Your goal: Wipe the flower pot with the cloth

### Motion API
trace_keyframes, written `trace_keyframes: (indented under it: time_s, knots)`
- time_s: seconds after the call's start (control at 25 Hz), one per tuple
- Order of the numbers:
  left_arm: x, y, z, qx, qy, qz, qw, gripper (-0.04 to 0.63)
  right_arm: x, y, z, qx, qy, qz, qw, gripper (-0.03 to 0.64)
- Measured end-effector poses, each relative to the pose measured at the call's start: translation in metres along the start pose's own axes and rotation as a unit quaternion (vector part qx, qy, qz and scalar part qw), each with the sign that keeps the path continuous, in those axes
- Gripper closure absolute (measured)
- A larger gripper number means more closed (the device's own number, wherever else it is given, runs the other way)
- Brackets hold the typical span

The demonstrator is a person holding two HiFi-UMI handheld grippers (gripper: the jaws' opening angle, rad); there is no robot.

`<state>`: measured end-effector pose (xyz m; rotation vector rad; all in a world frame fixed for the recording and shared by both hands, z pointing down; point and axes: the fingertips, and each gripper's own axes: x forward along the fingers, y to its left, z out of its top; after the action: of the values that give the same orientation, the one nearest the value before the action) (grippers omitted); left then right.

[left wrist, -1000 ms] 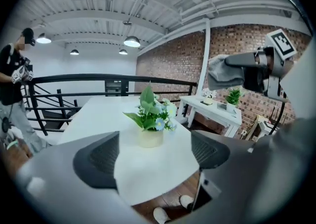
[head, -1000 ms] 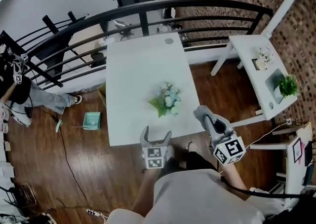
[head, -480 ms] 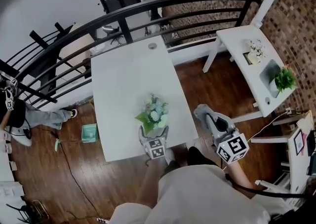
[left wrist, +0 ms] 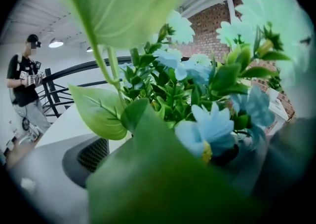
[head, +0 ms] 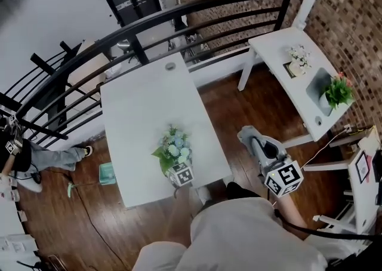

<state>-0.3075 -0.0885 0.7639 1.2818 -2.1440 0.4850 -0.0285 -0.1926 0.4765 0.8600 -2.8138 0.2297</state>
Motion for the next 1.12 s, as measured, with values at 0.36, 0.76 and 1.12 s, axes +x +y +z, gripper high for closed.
trace_keyframes:
  time_s: [0.36, 0.76, 1.12]
  knots:
    - [0.007, 0.007, -0.002, -0.021, 0.038, -0.008, 0.9990, 0.147, -0.001, -0.016, 0.009, 0.001, -0.019, 0.012, 1.000, 0.612]
    - [-0.014, -0.036, 0.026, -0.184, 0.028, -0.173, 0.9671, 0.149, 0.003, -0.022, 0.002, 0.019, -0.023, 0.027, 0.999, 0.611]
    - [-0.094, -0.118, 0.106, -0.250, -0.007, -0.382, 0.8897, 0.149, 0.017, 0.004, 0.007, -0.007, -0.024, 0.104, 0.994, 0.612]
